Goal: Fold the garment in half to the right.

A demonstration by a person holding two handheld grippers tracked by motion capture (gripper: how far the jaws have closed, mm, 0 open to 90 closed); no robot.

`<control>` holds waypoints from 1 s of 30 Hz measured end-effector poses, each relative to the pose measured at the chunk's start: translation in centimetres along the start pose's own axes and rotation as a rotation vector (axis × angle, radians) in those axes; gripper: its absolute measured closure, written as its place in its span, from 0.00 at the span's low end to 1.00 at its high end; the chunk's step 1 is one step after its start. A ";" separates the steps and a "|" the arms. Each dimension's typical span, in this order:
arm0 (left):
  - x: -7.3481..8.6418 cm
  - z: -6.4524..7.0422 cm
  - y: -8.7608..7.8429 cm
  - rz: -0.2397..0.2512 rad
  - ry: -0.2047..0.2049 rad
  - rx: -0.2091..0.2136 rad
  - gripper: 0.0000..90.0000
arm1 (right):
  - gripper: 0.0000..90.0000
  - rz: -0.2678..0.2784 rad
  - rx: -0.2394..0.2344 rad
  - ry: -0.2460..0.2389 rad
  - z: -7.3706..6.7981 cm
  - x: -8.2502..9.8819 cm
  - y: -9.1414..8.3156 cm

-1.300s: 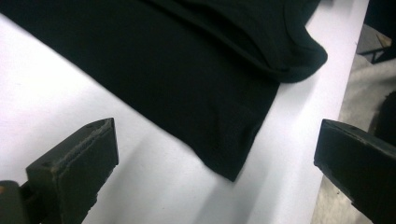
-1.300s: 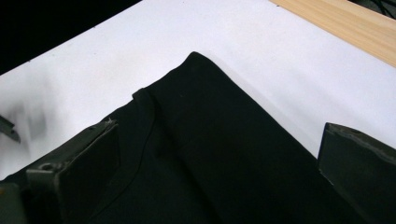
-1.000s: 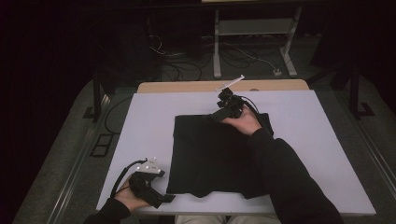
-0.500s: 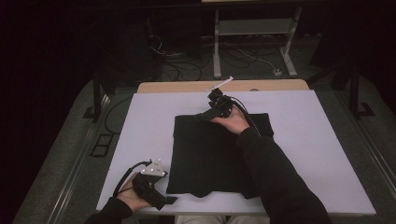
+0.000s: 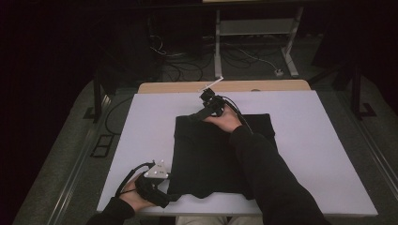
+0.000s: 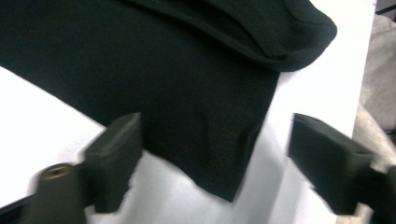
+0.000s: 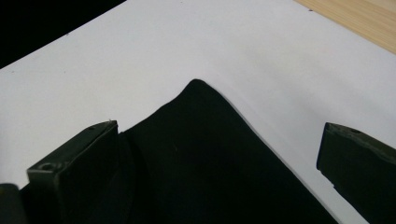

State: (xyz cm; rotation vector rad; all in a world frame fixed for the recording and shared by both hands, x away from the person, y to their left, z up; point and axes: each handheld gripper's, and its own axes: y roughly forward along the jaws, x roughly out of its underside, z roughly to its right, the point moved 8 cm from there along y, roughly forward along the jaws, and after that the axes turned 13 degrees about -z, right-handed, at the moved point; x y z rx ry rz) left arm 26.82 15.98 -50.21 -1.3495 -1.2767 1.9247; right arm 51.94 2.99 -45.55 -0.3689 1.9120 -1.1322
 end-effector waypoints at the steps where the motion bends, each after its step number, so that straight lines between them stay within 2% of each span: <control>1: 0.0 0.0 0.0 -0.004 0.006 -0.008 0.30 | 0.00 0.002 -0.002 -0.003 -0.1 -0.2 0.1; 3: 0.1 -0.2 -0.1 -0.013 0.017 -0.027 0.36 | 0.00 0.002 -0.005 -0.009 -0.2 -0.4 0.3; 7: -0.1 -0.4 -0.1 0.001 -0.003 -0.059 0.49 | 0.00 -0.005 -0.006 -0.011 -0.4 -0.8 0.7; 8: -0.1 -0.5 -0.2 -0.005 0.003 -0.067 0.54 | 0.00 -0.007 -0.006 -0.015 -0.4 -0.9 0.8; 15: -0.6 -0.2 0.0 -0.004 0.006 -0.058 0.75 | 0.00 -0.022 -0.006 -0.019 -0.6 -1.4 1.7; 21: -0.9 -0.3 0.1 -0.018 0.015 -0.063 0.86 | 0.00 -0.032 -0.006 -0.021 -0.8 -1.9 2.6; 25: -1.2 -0.4 0.2 -0.026 0.035 -0.054 0.91 | 0.00 -0.044 -0.011 -0.025 -0.9 -2.1 3.3; 30: -1.6 -0.6 0.3 -0.024 -0.005 -0.008 0.92 | 0.00 -0.059 -0.012 -0.029 -0.9 -2.5 4.4</control>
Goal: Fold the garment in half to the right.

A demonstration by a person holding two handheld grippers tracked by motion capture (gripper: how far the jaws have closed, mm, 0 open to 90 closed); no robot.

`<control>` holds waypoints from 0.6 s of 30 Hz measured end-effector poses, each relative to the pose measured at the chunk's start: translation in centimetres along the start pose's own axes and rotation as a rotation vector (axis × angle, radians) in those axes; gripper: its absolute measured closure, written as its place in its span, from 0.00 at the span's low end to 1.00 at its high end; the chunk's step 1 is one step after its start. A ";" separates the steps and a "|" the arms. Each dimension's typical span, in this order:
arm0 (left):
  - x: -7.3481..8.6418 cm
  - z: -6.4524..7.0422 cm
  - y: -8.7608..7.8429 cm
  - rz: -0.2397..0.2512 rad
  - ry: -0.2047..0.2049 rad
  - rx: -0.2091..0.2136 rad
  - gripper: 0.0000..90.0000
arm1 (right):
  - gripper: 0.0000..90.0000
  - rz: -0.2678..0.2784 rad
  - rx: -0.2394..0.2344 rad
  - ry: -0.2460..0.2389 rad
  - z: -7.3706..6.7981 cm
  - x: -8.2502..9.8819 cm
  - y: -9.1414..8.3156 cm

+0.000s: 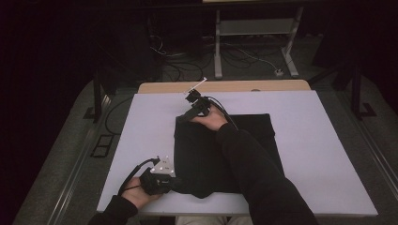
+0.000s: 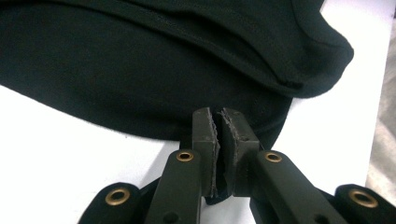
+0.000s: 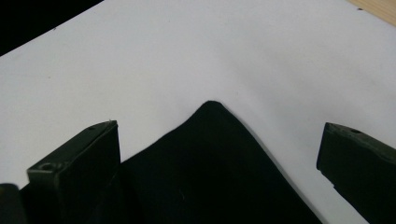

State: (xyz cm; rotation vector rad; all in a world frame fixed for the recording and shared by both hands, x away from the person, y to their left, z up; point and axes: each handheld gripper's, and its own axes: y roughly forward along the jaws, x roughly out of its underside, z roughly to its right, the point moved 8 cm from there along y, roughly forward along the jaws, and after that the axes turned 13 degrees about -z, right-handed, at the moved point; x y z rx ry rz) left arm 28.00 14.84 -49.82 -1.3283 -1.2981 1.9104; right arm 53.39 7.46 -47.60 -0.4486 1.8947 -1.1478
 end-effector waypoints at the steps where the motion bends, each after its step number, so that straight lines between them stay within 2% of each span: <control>1: -0.1 0.0 0.0 0.006 0.004 0.001 0.92 | 0.00 -0.002 -0.001 0.000 0.0 -0.1 0.2; 5: -0.3 0.0 -0.2 0.014 0.030 -0.003 0.92 | 0.00 -0.011 -0.010 -0.003 -0.3 -0.5 1.1; 7: -0.4 0.1 -0.2 0.026 0.023 -0.004 0.92 | 0.00 -0.019 -0.004 -0.014 -0.3 -0.6 1.6; 8: -0.4 0.1 -0.3 0.031 0.030 -0.007 0.92 | 0.00 -0.022 0.000 -0.014 -0.3 -0.6 1.8; 9: -0.4 0.0 -0.4 0.027 0.055 -0.015 0.92 | 0.00 -0.025 0.002 -0.016 -0.3 -0.7 2.0; 14: -0.5 0.0 -0.6 0.044 0.068 -0.020 0.92 | 0.00 -0.035 0.001 -0.016 -0.4 -1.0 2.9; 18: -0.8 -0.1 -0.8 0.068 0.062 -0.029 0.92 | 0.09 -0.025 0.021 -0.025 -0.5 -1.3 3.2</control>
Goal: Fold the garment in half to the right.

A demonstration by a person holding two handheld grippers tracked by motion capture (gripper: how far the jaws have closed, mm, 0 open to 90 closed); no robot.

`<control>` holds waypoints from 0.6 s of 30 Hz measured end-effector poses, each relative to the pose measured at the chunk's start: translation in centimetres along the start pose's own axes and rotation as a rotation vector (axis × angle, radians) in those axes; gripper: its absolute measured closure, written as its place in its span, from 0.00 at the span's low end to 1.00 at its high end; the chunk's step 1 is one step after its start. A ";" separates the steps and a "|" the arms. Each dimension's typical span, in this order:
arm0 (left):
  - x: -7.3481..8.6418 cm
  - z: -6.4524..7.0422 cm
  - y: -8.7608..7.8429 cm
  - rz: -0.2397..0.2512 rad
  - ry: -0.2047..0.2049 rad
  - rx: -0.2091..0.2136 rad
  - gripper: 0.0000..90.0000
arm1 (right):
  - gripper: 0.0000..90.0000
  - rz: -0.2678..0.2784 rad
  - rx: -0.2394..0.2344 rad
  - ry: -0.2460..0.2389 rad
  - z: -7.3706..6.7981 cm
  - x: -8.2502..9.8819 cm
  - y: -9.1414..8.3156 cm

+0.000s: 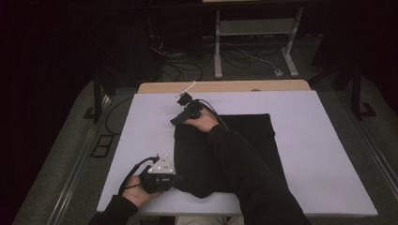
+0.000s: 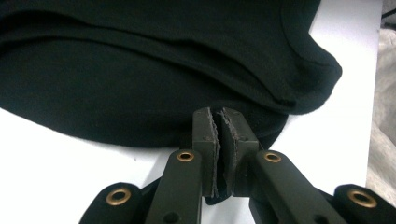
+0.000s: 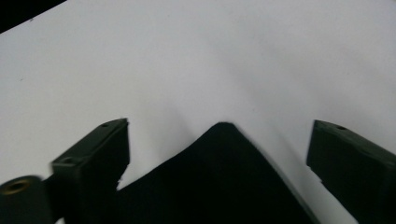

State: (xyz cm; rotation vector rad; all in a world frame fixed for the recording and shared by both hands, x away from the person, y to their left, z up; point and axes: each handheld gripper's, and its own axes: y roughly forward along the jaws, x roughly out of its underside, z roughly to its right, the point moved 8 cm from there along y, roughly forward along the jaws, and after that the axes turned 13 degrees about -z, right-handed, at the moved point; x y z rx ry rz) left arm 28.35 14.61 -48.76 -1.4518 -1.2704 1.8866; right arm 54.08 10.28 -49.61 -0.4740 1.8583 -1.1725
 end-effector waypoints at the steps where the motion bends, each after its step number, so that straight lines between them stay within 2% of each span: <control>1: -0.1 0.0 0.0 0.013 -0.013 0.004 0.92 | 0.11 0.005 0.003 0.004 0.0 -0.1 0.1; 5: -0.4 -0.3 -0.4 0.051 -0.038 0.007 0.92 | 0.17 -0.003 0.013 -0.001 0.1 -0.1 0.4; 8: -0.4 -0.4 -0.5 0.060 -0.045 0.007 0.92 | 0.32 -0.013 0.016 0.004 0.1 -0.1 0.7; 12: -0.4 -0.3 -0.4 0.054 -0.039 0.008 0.92 | 0.45 -0.015 0.036 0.012 0.3 -0.1 0.9; 18: -0.5 -0.6 -0.7 0.083 -0.069 0.020 0.92 | 0.76 -0.025 0.051 0.011 0.6 0.0 0.7</control>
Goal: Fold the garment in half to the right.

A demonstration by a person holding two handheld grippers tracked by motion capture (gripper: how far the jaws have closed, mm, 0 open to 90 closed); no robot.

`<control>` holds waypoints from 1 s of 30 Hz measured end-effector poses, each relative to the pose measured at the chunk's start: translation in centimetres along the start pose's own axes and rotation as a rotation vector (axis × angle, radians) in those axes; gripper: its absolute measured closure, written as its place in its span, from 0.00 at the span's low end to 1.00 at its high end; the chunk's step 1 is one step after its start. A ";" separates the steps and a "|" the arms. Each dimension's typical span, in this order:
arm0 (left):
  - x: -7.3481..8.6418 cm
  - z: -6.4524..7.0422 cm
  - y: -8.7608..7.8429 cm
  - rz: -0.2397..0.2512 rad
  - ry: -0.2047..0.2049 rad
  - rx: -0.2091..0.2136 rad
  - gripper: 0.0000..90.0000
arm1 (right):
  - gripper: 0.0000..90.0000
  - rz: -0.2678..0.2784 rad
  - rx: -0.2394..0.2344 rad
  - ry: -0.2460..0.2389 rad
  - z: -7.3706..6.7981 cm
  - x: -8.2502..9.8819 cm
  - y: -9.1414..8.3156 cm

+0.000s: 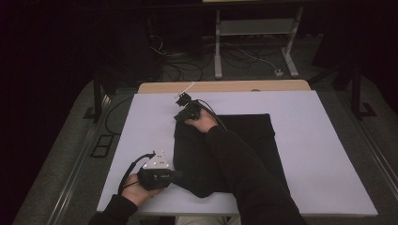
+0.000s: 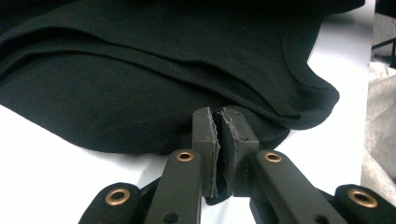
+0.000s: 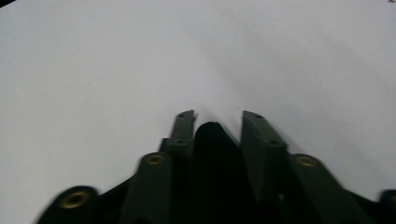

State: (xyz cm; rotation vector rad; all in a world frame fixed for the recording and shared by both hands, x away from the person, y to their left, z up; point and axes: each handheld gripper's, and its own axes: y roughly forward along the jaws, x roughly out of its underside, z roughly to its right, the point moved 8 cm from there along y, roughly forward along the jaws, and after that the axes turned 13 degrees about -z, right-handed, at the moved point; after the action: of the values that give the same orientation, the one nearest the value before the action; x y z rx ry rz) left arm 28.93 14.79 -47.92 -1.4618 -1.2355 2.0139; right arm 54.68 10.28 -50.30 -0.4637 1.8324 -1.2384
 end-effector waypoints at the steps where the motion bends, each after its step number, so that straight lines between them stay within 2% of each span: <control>1: 0.0 0.0 0.0 0.000 -0.001 0.000 0.92 | 0.81 -0.005 0.001 0.001 0.0 0.0 -0.1; 3: 0.0 0.0 0.0 -0.002 0.005 -0.003 0.92 | 0.92 -0.012 -0.001 -0.004 -0.1 0.1 -0.3; 5: 0.0 0.1 0.0 -0.001 0.005 -0.004 0.92 | 0.94 -0.016 -0.002 -0.009 -0.1 0.2 -0.6; 10: -0.1 0.1 -0.1 0.004 0.002 -0.007 0.92 | 0.95 -0.012 -0.019 -0.003 0.0 0.1 -1.8; 19: -0.5 0.2 -0.3 0.021 -0.004 -0.014 0.92 | 0.96 0.001 -0.022 -0.017 0.1 0.3 -3.9; 24: -1.1 0.3 -0.5 0.044 -0.011 -0.013 0.92 | 0.96 0.017 -0.028 -0.017 0.1 0.5 -4.9; 30: -2.1 0.6 -0.2 0.049 0.013 -0.020 0.92 | 0.96 0.023 -0.027 -0.017 0.4 1.2 -5.9</control>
State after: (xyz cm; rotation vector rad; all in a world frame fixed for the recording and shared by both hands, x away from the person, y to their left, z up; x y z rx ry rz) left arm 29.21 13.19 -46.48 -1.5264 -1.2291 2.0257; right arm 53.42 6.67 -45.70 -0.4652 1.8372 -1.1916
